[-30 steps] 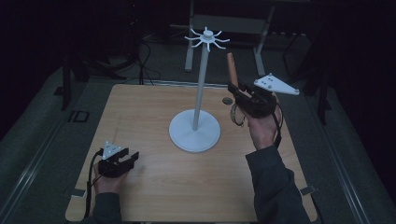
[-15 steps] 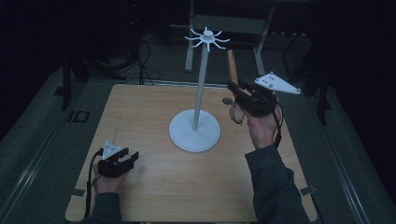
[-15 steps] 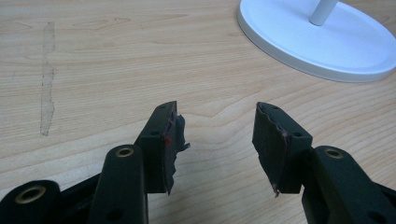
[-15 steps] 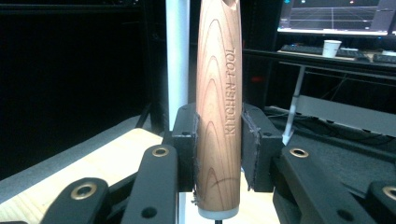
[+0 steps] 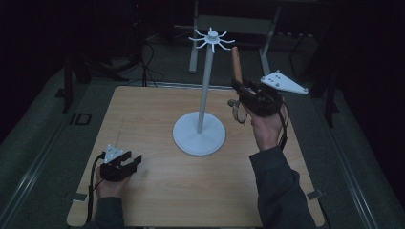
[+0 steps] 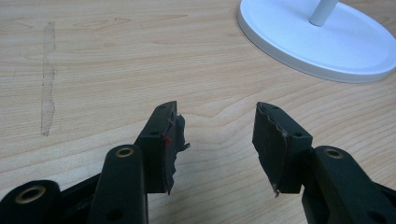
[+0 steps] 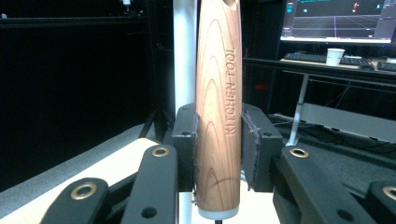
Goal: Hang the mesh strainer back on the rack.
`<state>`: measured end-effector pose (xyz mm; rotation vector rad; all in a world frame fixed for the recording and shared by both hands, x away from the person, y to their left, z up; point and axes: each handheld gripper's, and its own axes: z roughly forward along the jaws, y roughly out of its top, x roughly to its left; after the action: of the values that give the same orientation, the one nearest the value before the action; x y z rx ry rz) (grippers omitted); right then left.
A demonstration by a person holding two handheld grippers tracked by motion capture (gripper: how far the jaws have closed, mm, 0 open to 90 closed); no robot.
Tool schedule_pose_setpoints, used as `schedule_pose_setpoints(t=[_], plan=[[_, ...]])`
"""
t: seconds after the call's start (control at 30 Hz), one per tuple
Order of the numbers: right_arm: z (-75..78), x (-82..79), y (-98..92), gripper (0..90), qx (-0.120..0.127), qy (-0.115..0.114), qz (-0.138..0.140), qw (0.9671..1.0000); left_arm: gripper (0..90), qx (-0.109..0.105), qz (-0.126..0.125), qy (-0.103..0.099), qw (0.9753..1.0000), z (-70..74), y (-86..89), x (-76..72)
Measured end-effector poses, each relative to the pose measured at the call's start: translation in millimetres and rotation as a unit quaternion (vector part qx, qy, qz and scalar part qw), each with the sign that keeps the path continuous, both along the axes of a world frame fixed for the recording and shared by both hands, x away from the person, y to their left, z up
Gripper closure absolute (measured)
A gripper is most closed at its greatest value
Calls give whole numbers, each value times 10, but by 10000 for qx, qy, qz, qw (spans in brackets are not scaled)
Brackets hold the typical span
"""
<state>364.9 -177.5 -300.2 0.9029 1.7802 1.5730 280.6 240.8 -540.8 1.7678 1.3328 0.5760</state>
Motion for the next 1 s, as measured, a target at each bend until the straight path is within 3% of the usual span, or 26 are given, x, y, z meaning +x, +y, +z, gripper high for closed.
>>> schedule_pose_setpoints(t=[1.0], plan=[[39, 96, 137, 693, -173, 46, 86, 9998, 506, -6, -1, -1, 10000, -1, 3, 3]])
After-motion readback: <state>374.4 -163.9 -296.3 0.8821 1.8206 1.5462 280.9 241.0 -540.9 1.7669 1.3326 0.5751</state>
